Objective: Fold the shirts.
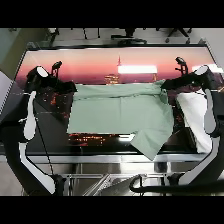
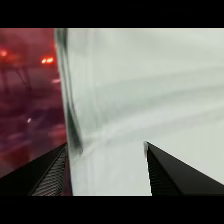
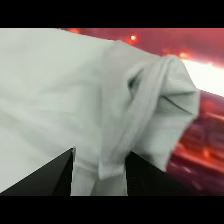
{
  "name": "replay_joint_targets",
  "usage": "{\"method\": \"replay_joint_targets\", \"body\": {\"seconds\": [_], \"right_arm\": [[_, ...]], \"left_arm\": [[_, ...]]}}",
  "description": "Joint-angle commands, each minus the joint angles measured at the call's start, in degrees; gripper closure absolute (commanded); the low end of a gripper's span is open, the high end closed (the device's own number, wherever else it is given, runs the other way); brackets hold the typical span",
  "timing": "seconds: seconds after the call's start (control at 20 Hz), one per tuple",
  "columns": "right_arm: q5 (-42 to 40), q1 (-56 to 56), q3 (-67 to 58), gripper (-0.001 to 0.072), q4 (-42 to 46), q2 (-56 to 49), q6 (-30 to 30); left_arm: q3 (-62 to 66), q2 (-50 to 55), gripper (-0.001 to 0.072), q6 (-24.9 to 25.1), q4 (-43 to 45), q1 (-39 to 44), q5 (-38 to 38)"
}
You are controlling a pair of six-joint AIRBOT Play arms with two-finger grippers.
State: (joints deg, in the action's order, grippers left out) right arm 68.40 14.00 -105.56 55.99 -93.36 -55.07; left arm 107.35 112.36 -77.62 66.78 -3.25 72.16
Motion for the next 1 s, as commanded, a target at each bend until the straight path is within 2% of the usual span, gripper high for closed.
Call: {"method": "replay_joint_targets", "body": {"seconds": [0.0, 0.1, 0.25, 0.45, 0.6, 0.65, 0.75, 0.8, 0.85, 0.9, 0.95], "right_arm": [[5.5, 2.3, 0.0, 0.0336, 10.4, 6.6, -13.2], [11.5, 5.1, 1.9, 0.0338, 10.6, 9.9, -17.4], [17.2, 7.9, 10.5, 0.0352, 10.4, 15.5, -19.2], [17.4, 11.2, 26.6, 0.0352, 10.4, 26.1, -21.0], [17.0, 14.4, 37.7, 0.0351, 10.4, 34.3, -24.1], [17.0, 15.4, 41.4, 0.0349, 10.4, 36.8, -25.2], [15.6, 16.2, 49.3, 0.0306, 10.3, 41.1, -26.9], [14.2, 16.2, 53.6, 0.0203, 9.4, 42.7, -26.8], [12.7, 16.2, 57.7, 0.0161, 7.9, 43.8, -26.8], [10.9, 16.2, 61.3, 0.0161, 6.3, 44.2, -26.5], [9.0, 16.1, 64.6, 0.0161, 3.9, 44.1, -25.3]], "left_arm": [[5.9, -0.2, 0.0175, -3.5, -0.5, -4.1, 16.0], [0.8, -2.8, 0.0175, -3.7, -0.5, -5.6, 20.3], [-15.8, -9.9, 0.0175, -0.7, -0.3, -6.4, 16.8], [-35.1, -16.6, 0.0175, 1.3, -0.4, -8.2, 9.2], [-43.1, -17.4, 0.0175, 2.0, -2.3, -8.9, 6.6], [-44.5, -17.4, 0.0175, 3.8, -5.1, -8.7, 6.3], [-46.4, -17.4, 0.0176, 6.2, -10.1, -7.6, 4.7], [-46.6, -17.4, 0.0192, 6.2, -10.4, -6.9, 3.7], [-46.6, -17.4, 0.0475, 6.3, -10.4, -6.2, 3.3], [-46.5, -17.4, 0.0696, 6.8, -10.4, -5.7, 3.2], [-46.5, -17.4, 0.0693, 6.8, -10.4, -5.2, 3.2]]}}
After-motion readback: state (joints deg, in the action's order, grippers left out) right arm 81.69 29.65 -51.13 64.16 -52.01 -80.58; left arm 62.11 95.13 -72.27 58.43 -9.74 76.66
